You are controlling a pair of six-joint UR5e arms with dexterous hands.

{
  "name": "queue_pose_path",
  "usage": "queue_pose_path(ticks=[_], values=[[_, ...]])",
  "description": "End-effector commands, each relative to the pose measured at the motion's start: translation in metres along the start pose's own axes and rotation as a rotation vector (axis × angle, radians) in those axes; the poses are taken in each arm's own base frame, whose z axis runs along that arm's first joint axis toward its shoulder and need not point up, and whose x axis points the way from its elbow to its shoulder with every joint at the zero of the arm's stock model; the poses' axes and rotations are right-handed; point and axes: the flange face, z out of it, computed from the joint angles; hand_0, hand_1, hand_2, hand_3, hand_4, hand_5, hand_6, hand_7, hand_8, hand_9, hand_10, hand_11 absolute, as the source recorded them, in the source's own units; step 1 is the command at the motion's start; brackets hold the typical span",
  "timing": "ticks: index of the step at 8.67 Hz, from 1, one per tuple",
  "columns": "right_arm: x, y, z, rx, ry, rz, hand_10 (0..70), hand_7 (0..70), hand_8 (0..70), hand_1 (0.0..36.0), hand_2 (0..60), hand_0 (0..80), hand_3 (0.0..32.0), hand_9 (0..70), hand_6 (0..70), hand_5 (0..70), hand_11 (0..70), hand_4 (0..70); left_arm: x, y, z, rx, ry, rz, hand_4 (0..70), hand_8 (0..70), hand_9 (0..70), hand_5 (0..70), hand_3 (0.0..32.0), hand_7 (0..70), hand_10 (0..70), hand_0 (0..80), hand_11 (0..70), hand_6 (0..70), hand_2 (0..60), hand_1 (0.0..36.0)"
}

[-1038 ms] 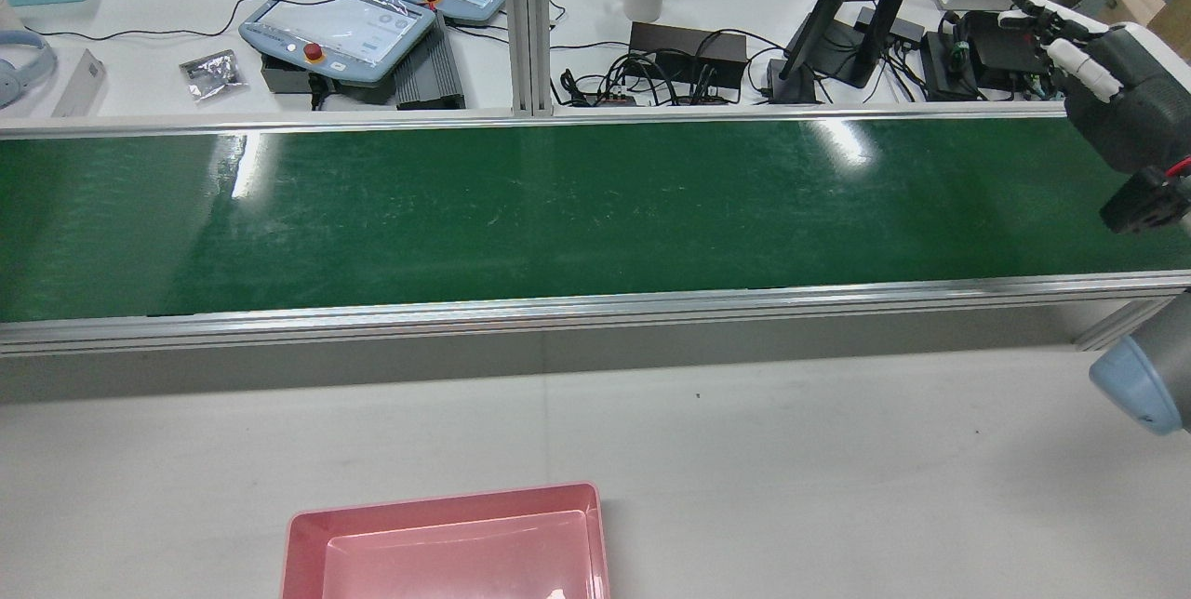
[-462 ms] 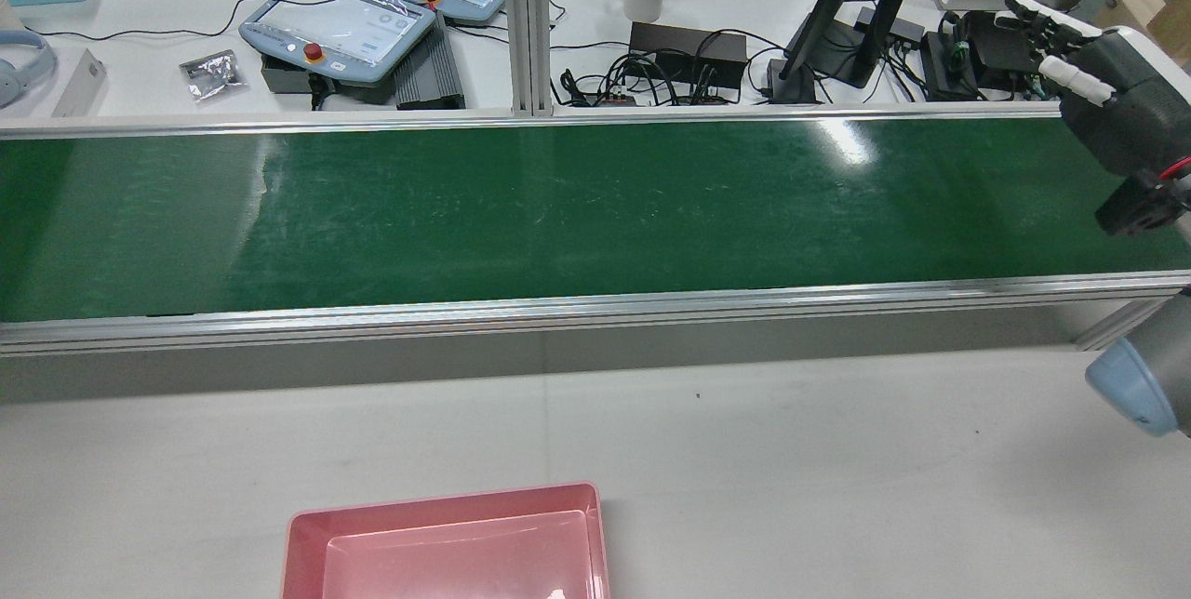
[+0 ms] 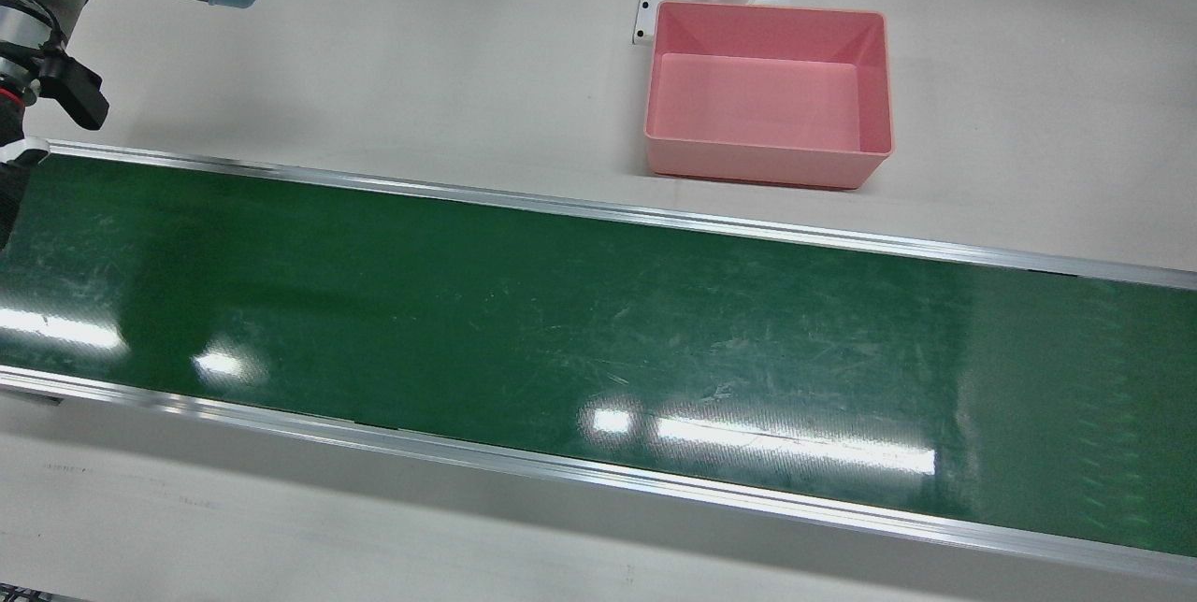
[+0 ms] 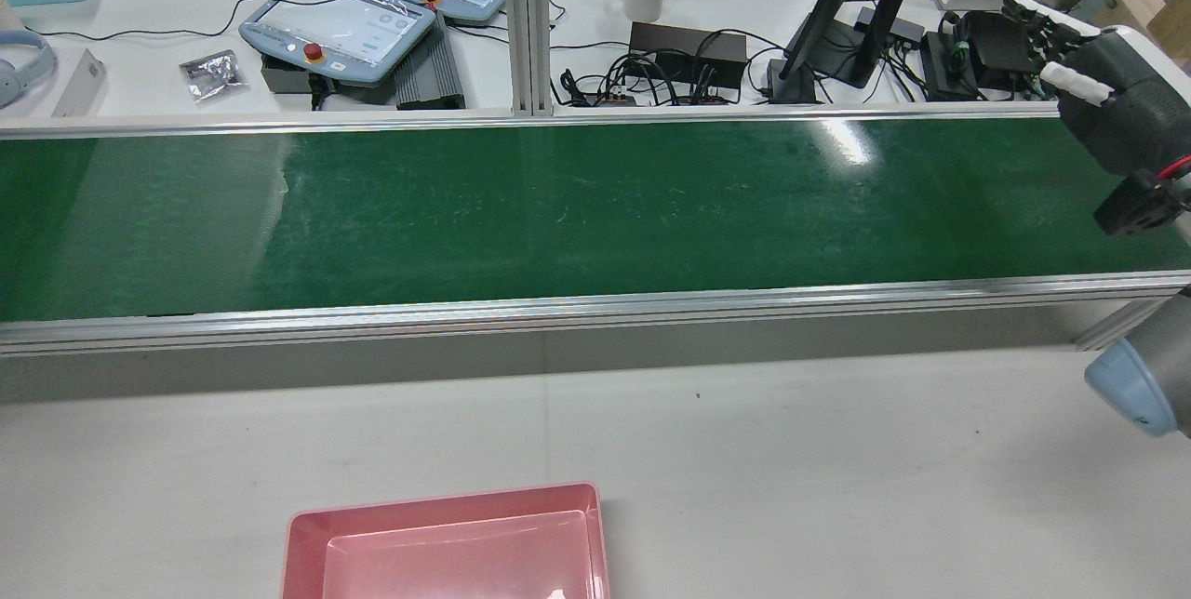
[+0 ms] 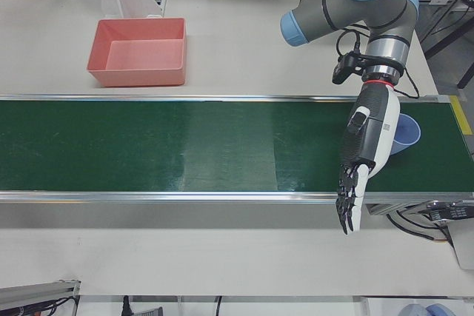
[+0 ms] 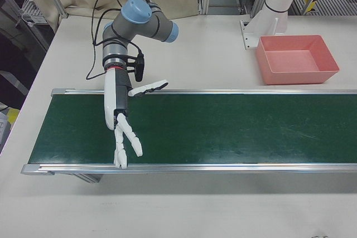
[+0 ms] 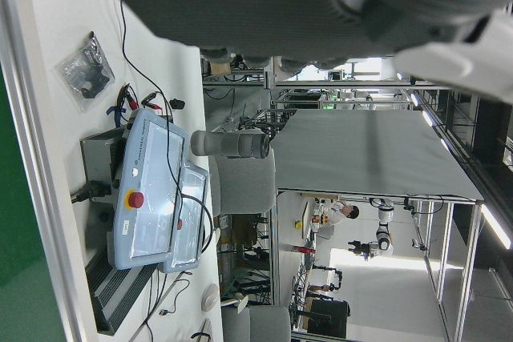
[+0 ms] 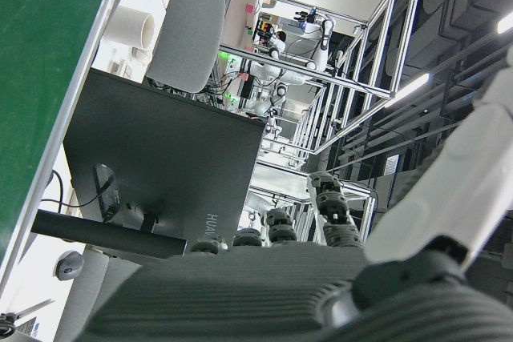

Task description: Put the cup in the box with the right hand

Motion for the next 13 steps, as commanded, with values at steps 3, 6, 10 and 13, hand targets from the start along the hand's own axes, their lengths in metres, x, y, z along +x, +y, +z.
queue_pose_path(ticks=[3,6,10,13], values=[[0.0023,0.0018,0.0004,-0.005,0.004,0.002,0.0,38.2,1.4,6.5,8.8,35.7,0.0,10.0,7.8,1.0,0.0,6.8,0.0001,0.0003,0.0002,0.0,0.0,0.0,0.0,0.0,0.0,0.0,0.0,0.0,0.0,0.0,0.0,0.0,0.0,0.0],[0.0024,0.0026,0.0011,-0.006,0.003,0.004,0.5,64.1,12.3,6.1,10.2,33.2,0.0,28.9,13.5,2.1,1.2,5.7,0.0001,0.0003,0.0002,0.0,0.0,0.0,0.0,0.0,0.0,0.0,0.0,0.0,0.0,0.0,0.0,0.0,0.0,0.0],[0.0033,0.0062,0.0022,-0.017,0.01,0.007,1.2,67.5,14.4,5.6,9.6,32.0,0.0,32.3,14.2,2.3,2.1,5.2,0.0001,0.0003,0.0002,0.0,0.0,0.0,0.0,0.0,0.0,0.0,0.0,0.0,0.0,0.0,0.0,0.0,0.0,0.0],[0.0027,0.0059,0.0021,-0.016,0.01,0.007,0.0,22.8,0.3,6.1,7.1,36.7,0.0,5.3,5.0,0.9,0.0,6.8,0.0001,0.0003,0.0002,0.0,0.0,0.0,0.0,0.0,0.0,0.0,0.0,0.0,0.0,0.0,0.0,0.0,0.0,0.0]])
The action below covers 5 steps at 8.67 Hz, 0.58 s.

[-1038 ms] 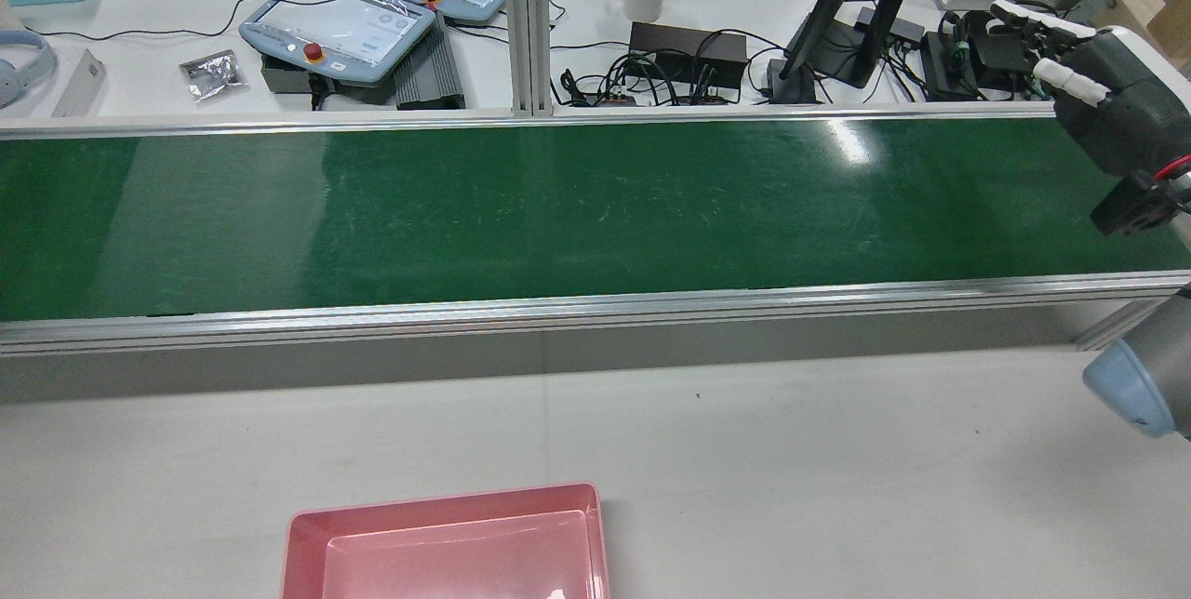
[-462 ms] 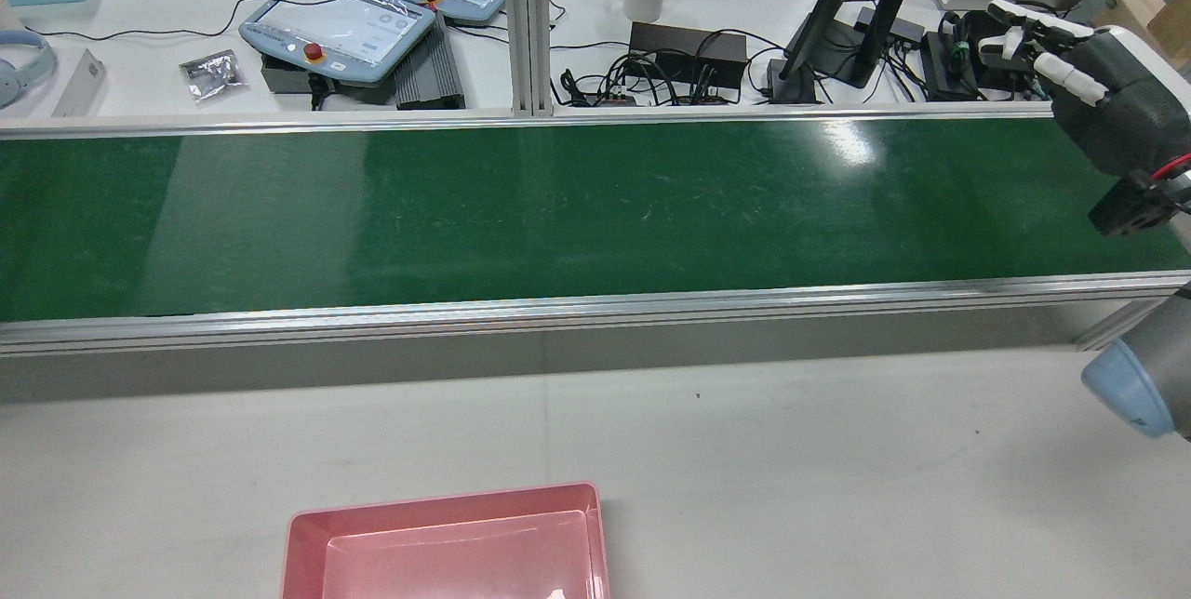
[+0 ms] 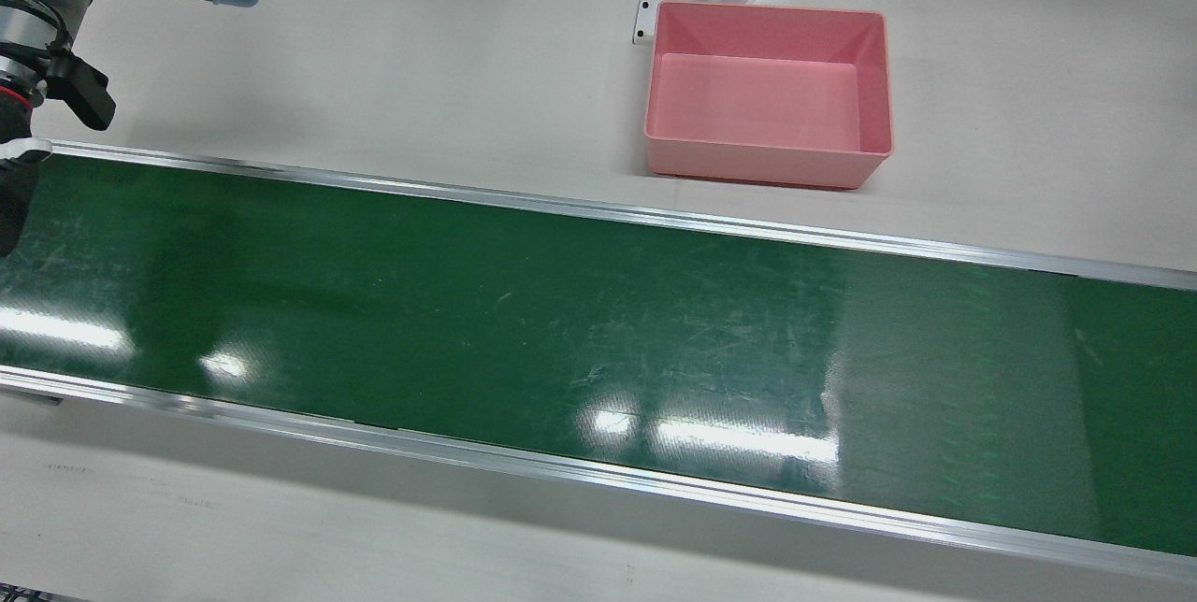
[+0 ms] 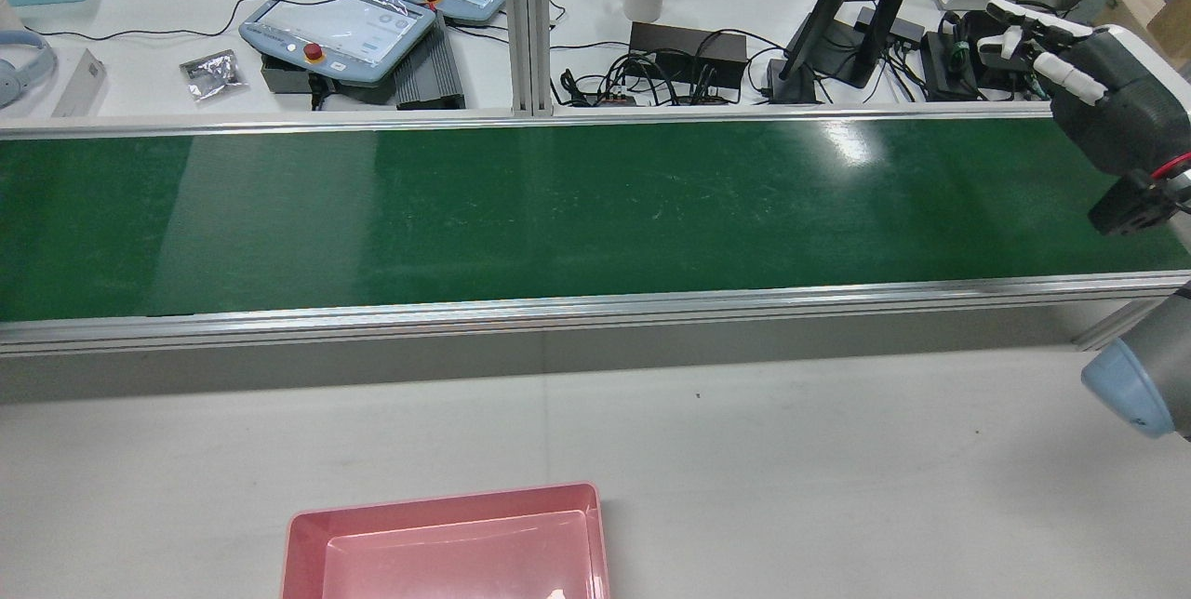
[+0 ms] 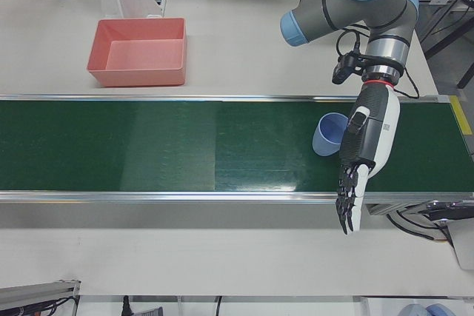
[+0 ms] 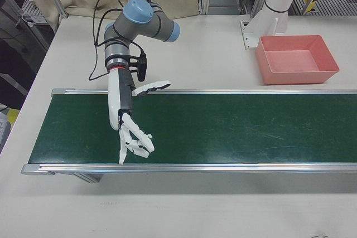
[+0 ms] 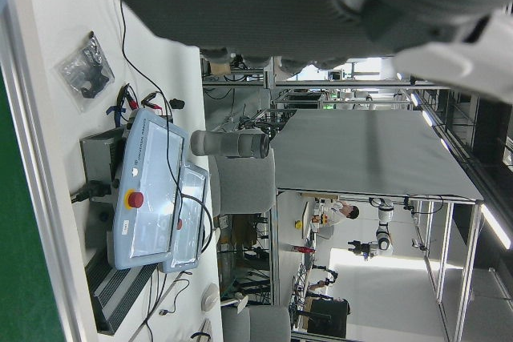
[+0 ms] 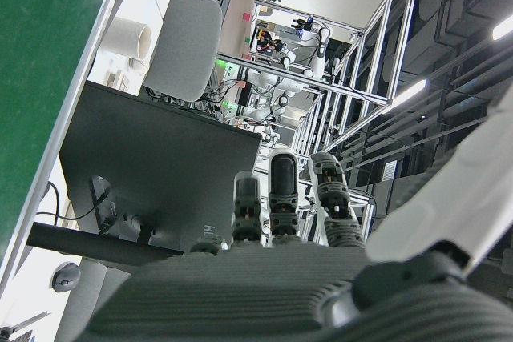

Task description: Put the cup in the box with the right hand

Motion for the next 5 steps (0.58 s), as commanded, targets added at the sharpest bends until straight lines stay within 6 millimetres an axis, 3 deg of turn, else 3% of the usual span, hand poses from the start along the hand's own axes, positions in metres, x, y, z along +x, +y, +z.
queue_pose_path(ticks=[1,4,5], values=[[-0.0004,-0.0005,0.0002,0.0,-0.001,0.0,0.0,16.1,0.0,6.2,6.8,37.2,0.0,1.8,3.6,0.6,0.0,7.3,0.0,0.0,0.0,0.0,0.0,0.0,0.0,0.0,0.0,0.0,0.0,0.0,0.0,0.0,0.0,0.0,0.0,0.0],[0.0008,-0.0017,0.0,0.002,0.002,-0.001,0.0,7.4,0.0,6.3,6.5,37.3,0.0,0.4,2.2,0.9,0.0,4.5,-0.0001,-0.0009,-0.0006,0.001,0.0,0.001,0.0,0.0,0.0,0.0,0.0,0.0,0.0,0.0,0.0,0.0,0.0,0.0],[0.0012,-0.0031,-0.0001,0.005,0.003,-0.002,0.0,8.2,0.0,6.2,6.8,37.2,0.0,0.5,2.3,0.8,0.0,6.8,0.0,0.0,0.0,0.0,0.0,0.0,0.0,0.0,0.0,0.0,0.0,0.0,0.0,0.0,0.0,0.0,0.0,0.0]])
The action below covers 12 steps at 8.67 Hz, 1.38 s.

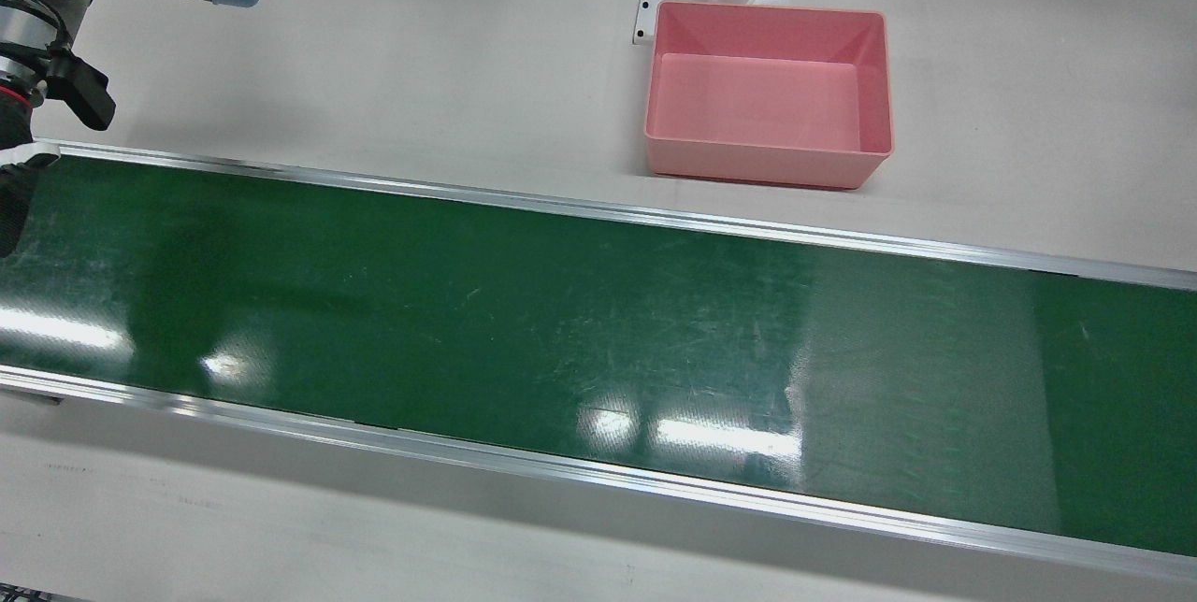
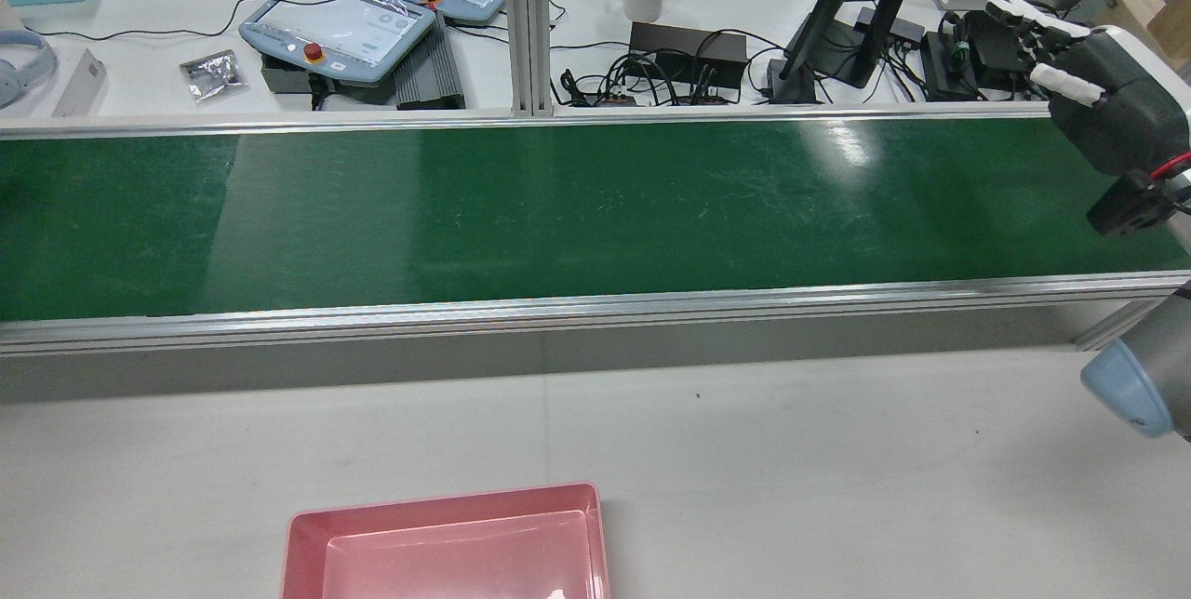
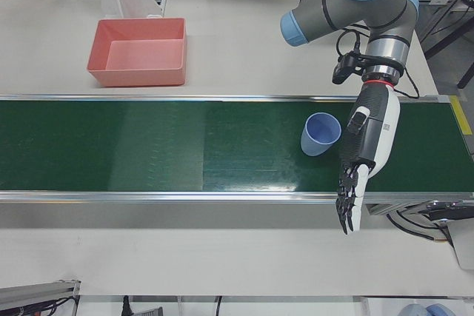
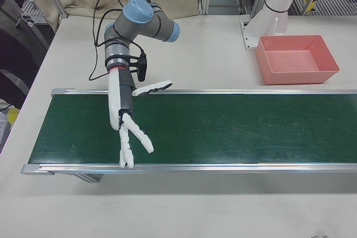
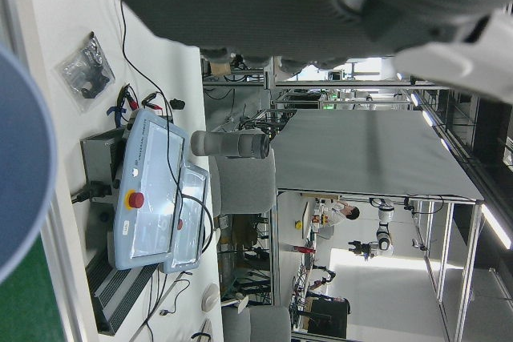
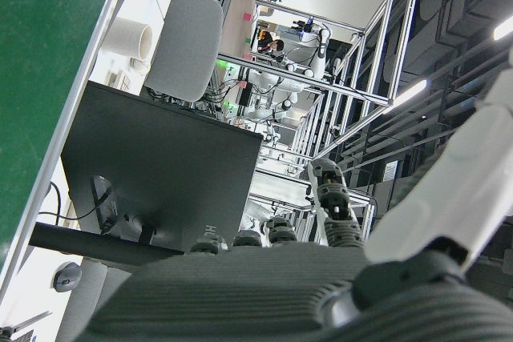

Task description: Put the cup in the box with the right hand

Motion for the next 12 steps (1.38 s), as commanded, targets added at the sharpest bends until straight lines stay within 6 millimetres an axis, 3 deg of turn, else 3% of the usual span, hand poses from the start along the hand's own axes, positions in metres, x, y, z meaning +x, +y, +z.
queue_pose_path(ticks=[1,4,6,7,8,10,12], values=[[0.0017,-0.0026,-0.0002,0.005,0.003,-0.002,0.0,7.9,0.0,6.1,7.0,37.3,0.0,0.2,2.3,0.7,0.0,8.3,-0.0001,-0.0004,-0.0003,0.001,0.0,-0.001,0.0,0.0,0.0,0.0,0.0,0.0,0.0,0.0,0.0,0.0,0.0,0.0],[0.0019,-0.0033,-0.0003,0.006,0.004,-0.002,0.0,9.3,0.0,6.2,7.7,37.3,0.0,0.4,2.5,0.7,0.0,8.8,-0.0001,-0.0004,-0.0003,0.001,0.0,-0.001,0.0,0.0,0.0,0.0,0.0,0.0,0.0,0.0,0.0,0.0,0.0,0.0],[0.0021,-0.0033,0.0003,0.007,0.004,-0.002,0.0,32.1,0.3,6.3,7.7,36.2,0.0,6.5,6.7,1.1,0.0,3.7,0.0001,0.0005,0.0003,-0.001,0.0,-0.001,0.0,0.0,0.0,0.0,0.0,0.0,0.0,0.0,0.0,0.0,0.0,0.0],[0.0022,-0.0048,-0.0004,0.01,0.003,-0.003,0.0,37.6,2.1,6.2,7.4,35.9,0.0,10.8,7.9,1.5,0.0,2.1,0.0001,0.0005,0.0003,-0.001,0.0,0.001,0.0,0.0,0.0,0.0,0.0,0.0,0.0,0.0,0.0,0.0,0.0,0.0],[0.0022,-0.0041,0.0002,0.008,0.003,-0.002,0.0,50.9,5.4,6.1,7.9,34.9,0.0,17.5,10.4,1.6,0.0,2.7,0.0001,0.0005,0.0003,-0.001,0.0,0.001,0.0,0.0,0.0,0.0,0.0,0.0,0.0,0.0,0.0,0.0,0.0,0.0],[0.002,-0.0043,0.0001,0.01,0.002,-0.001,0.0,67.4,8.2,6.0,8.6,33.4,0.0,23.9,13.5,1.8,0.0,2.6,0.0001,0.0005,0.0003,-0.001,0.0,0.001,0.0,0.0,0.0,0.0,0.0,0.0,0.0,0.0,0.0,0.0,0.0,0.0],[0.0019,-0.005,-0.0006,0.012,0.001,0.0,0.0,70.0,10.5,6.4,10.1,31.5,0.0,28.7,15.5,2.1,0.0,0.0,0.0,0.0003,0.0002,0.001,0.0,0.0,0.0,0.0,0.0,0.0,0.0,0.0,0.0,0.0,0.0,0.0,0.0,0.0]])
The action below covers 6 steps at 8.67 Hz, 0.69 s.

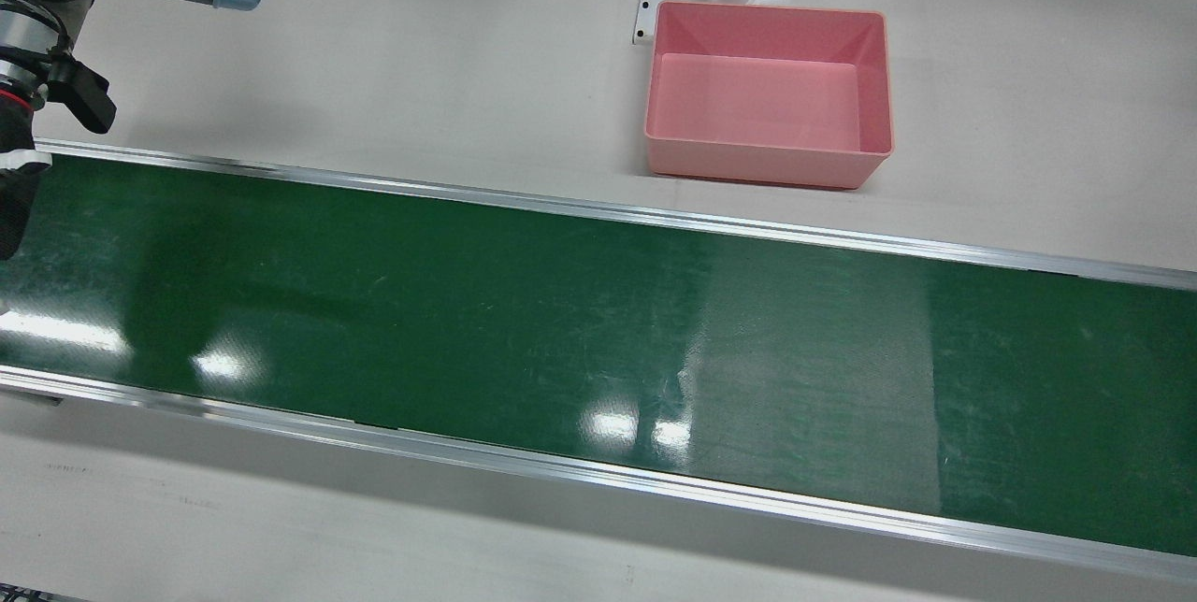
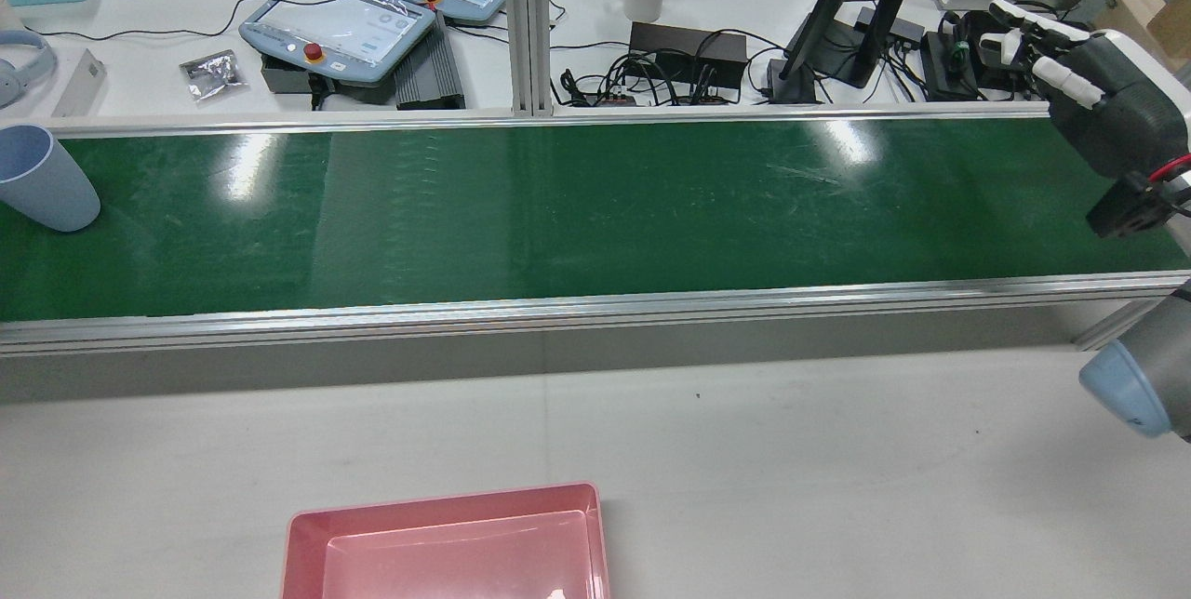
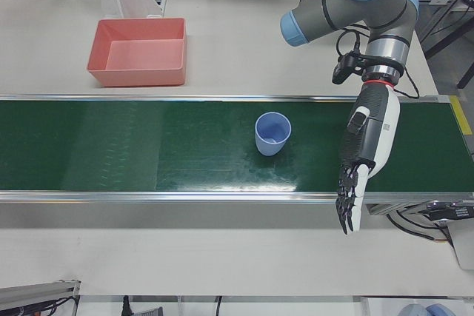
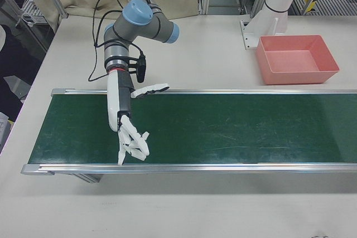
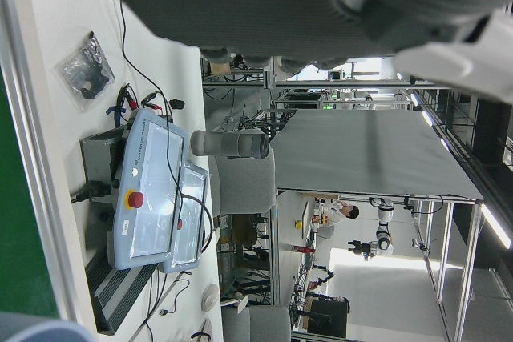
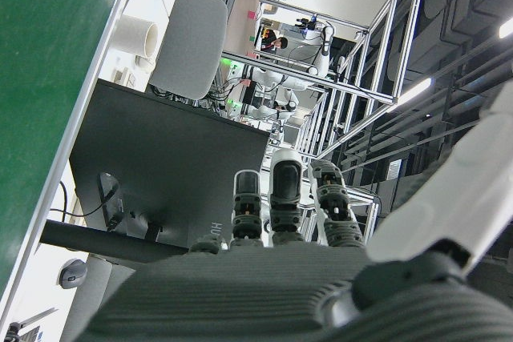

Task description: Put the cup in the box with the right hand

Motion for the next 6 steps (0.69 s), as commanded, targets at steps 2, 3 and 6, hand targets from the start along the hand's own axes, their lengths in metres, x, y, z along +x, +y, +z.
queue_pose_path(ticks=[2,3,6], values=[[0.0006,0.0012,0.0004,-0.002,0.0,-0.001,0.0,70.0,11.0,7.0,11.4,29.5,0.0,29.8,16.2,2.4,0.0,0.0,0.0,0.0001,0.0001,-0.001,0.0,-0.001,0.0,0.0,0.0,0.0,0.0,0.0,0.0,0.0,0.0,0.0,0.0,0.0],[0.0009,0.0034,0.0004,-0.005,0.003,0.0,0.0,68.9,9.7,7.1,10.6,30.5,0.0,26.0,13.9,2.4,0.0,0.0,0.0,0.0001,0.0001,-0.001,0.0,0.001,0.0,0.0,0.0,0.0,0.0,0.0,0.0,0.0,0.0,0.0,0.0,0.0],[0.0005,0.0061,0.0003,-0.009,0.005,0.001,0.0,25.4,3.9,7.1,8.5,37.0,0.0,11.5,6.0,1.9,0.0,0.0,0.0,0.0001,0.0,0.0,0.0,-0.001,0.0,0.0,0.0,0.0,0.0,0.0,0.0,0.0,0.0,0.0,0.0,0.0]])
